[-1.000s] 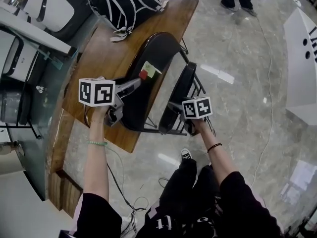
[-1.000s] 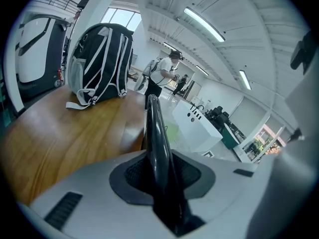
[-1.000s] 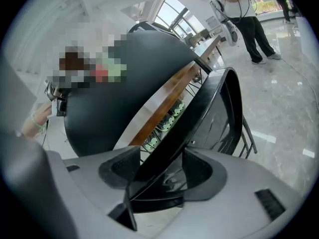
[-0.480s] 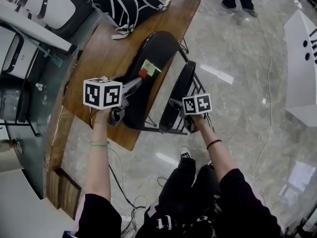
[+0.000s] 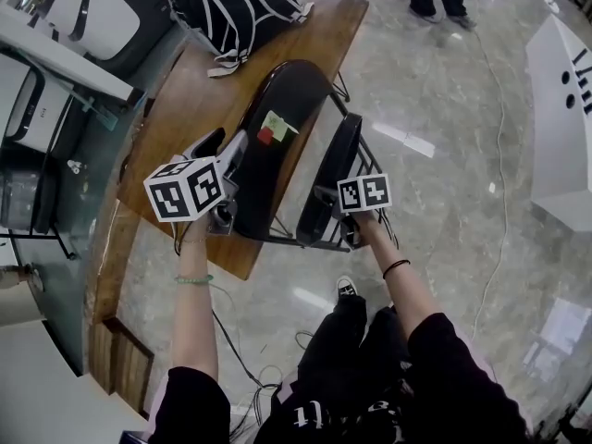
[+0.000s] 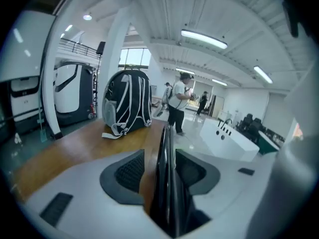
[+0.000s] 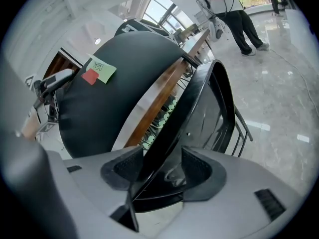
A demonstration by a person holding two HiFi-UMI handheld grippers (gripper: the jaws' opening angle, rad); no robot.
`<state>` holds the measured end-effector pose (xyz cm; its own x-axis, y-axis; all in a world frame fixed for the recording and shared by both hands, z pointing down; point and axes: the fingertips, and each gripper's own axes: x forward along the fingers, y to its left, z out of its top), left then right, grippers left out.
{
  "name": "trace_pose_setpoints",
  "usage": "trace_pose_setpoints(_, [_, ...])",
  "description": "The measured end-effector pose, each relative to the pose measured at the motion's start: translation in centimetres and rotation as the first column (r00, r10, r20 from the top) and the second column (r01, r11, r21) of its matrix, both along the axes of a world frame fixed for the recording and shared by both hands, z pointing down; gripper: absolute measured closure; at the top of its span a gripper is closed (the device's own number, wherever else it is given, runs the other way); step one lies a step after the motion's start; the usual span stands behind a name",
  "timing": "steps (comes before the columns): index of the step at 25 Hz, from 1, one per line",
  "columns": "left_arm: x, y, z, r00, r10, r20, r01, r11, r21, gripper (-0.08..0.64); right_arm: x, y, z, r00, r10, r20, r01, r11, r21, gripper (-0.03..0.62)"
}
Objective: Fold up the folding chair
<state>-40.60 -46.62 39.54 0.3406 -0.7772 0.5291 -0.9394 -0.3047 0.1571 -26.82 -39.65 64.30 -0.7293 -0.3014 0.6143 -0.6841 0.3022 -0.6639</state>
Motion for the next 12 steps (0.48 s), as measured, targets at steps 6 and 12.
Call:
trace_pose_setpoints(6, [-0.7, 0.8, -5.0, 0.994, 0.028, -0.109, -0.020, 0.997, 0.075, 0.381, 2.7, 1.5, -1.1, 0.991, 0.131, 0.017, -0.131, 0.991, -0.024, 0.365])
trace_pose_setpoints(12, [0.8, 3.4, -5.9, 0.995, 0.087, -0.057, -0.084, 0.995, 0.061, 0.382, 4.6, 3.7, -7.0, 0.984, 0.161, 0.080, -0.166, 0.985, 0.056, 0.365])
